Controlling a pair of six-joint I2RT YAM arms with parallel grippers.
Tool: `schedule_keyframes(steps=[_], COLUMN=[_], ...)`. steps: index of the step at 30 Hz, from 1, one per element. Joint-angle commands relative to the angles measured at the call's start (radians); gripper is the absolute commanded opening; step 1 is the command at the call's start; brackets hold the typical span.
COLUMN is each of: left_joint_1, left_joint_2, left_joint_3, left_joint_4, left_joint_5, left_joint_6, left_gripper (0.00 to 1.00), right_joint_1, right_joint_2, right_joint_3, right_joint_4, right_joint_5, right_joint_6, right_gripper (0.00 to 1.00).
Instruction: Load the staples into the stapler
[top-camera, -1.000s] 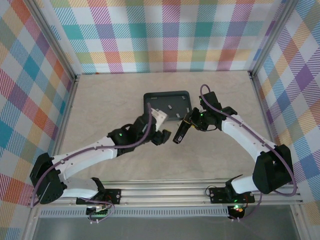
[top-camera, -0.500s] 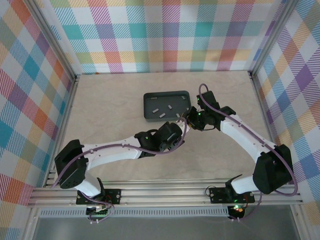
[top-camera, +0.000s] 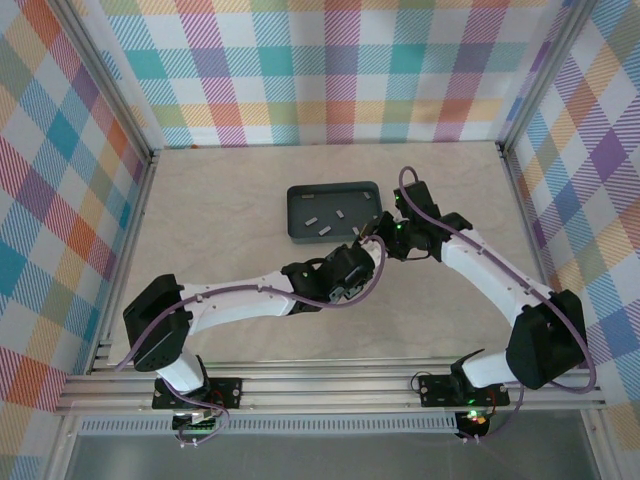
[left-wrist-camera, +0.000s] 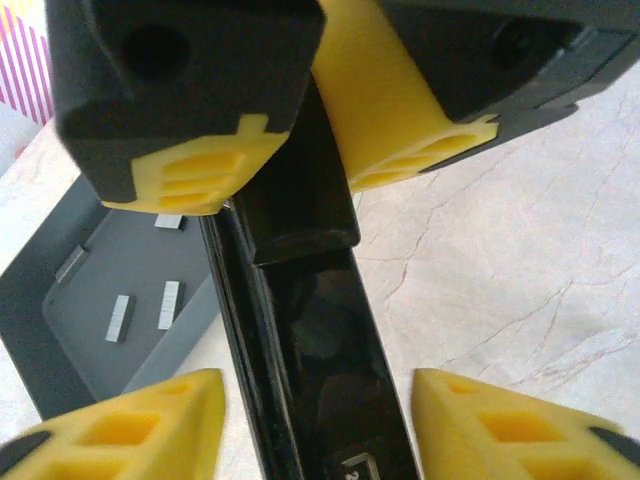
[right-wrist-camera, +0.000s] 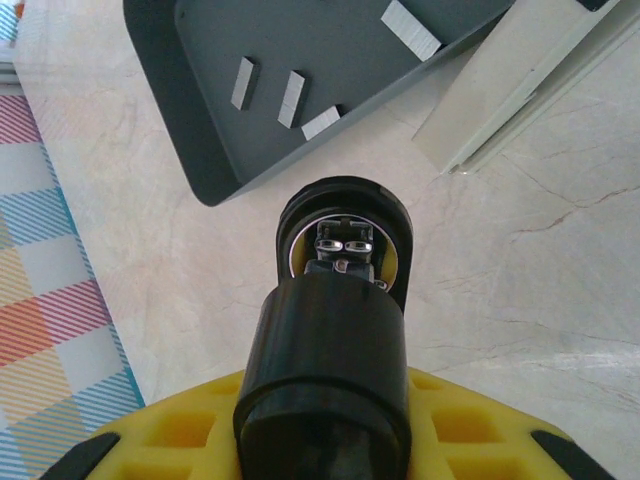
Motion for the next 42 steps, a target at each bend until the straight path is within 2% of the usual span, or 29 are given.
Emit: schedule_keyframes(steps=[1, 5, 8, 9, 11, 15, 19, 23, 26, 29, 33, 35, 42], left_joint_1=[-0.005, -0.002, 0.013, 0.023, 0.048, 0.137, 0.289, 0.408, 0.478, 0.538, 0.573, 0.577, 0.585], left_joint_2=[-0.013, -0.035, -0.053, -0.064, -0.095, -0.175, -0.266, -0.326, -0.347, -0.349, -0.336, -0.328, -0.315], left_joint_3=[-0.014, -0.036, -0.037, -0.041, -0.061, -0.121, -0.195, -0.238, -0.252, -0.259, -0.237, -0.219, -0.192], left_joint_4=[0.025, 0.035, 0.018, 0.012, 0.02, 0.045, 0.109, 0.17, 0.208, 0.267, 0.292, 0.294, 0.364], left_joint_5=[-0.058, -0.042, -0.018, 0.0, 0.047, 0.234, 0.581, 0.763, 0.898, 1.043, 1.204, 1.258, 1.361], left_joint_6=[0.01, 0.013, 0.009, 0.008, 0.007, 0.011, -0.004, -0.039, -0.044, -0.07, -0.066, -0.059, -0.073], left_gripper=[0.38, 0.27, 0.18, 0.17, 0.15, 0.14, 0.14, 0.14, 0.12, 0.1, 0.05, 0.01, 0.0], right_joint_1=[0.006, 0.006, 0.006, 0.006, 0.005, -0.006, -0.019, -0.028, -0.04, -0.047, -0.072, -0.103, -0.208], right_joint_2=[-0.053, -0.057, -0.071, -0.083, -0.111, -0.161, -0.2, -0.261, -0.295, -0.305, -0.304, -0.304, -0.295], right_joint_3=[0.041, 0.043, 0.044, 0.041, 0.026, 0.007, -0.022, -0.095, -0.156, -0.18, -0.221, -0.261, -0.328], right_joint_4=[0.014, 0.018, 0.02, 0.023, 0.046, 0.081, 0.128, 0.244, 0.332, 0.346, 0.341, 0.37, 0.497], right_joint_5=[-0.036, -0.039, -0.031, -0.018, 0.007, 0.057, 0.061, 0.053, -0.03, -0.143, -0.286, -0.359, -0.635], right_joint_6=[0.011, 0.007, -0.02, -0.043, -0.102, -0.276, -0.468, -0.658, -0.815, -0.965, -1.123, -1.156, -1.11], right_gripper=[0.14, 0.2, 0.38, 0.47, 0.57, 0.64, 0.65, 0.65, 0.64, 0.65, 0.67, 0.68, 0.75])
